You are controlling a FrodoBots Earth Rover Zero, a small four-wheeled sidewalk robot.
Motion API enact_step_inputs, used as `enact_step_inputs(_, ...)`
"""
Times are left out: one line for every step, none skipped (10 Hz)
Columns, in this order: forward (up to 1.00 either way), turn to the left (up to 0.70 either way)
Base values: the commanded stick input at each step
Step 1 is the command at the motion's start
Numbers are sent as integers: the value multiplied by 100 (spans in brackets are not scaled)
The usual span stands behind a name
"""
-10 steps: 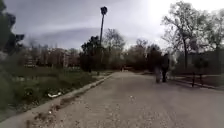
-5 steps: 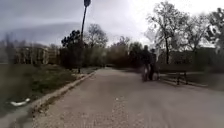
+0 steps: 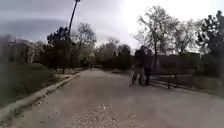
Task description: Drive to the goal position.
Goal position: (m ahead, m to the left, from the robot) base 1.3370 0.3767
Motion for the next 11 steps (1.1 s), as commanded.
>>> enact_step_inputs(70, 2)
enact_step_inputs(70, 4)
enact_step_inputs(70, 14)
enact_step_inputs(70, 27)
enact_step_inputs(47, 46)
enact_step_inputs(0, 68)
enact_step_inputs(0, 60)
enact_step_inputs(0, 52)
enact_step_inputs(0, 44)
enact_step_inputs(0, 37)
enact_step_inputs(0, 29)
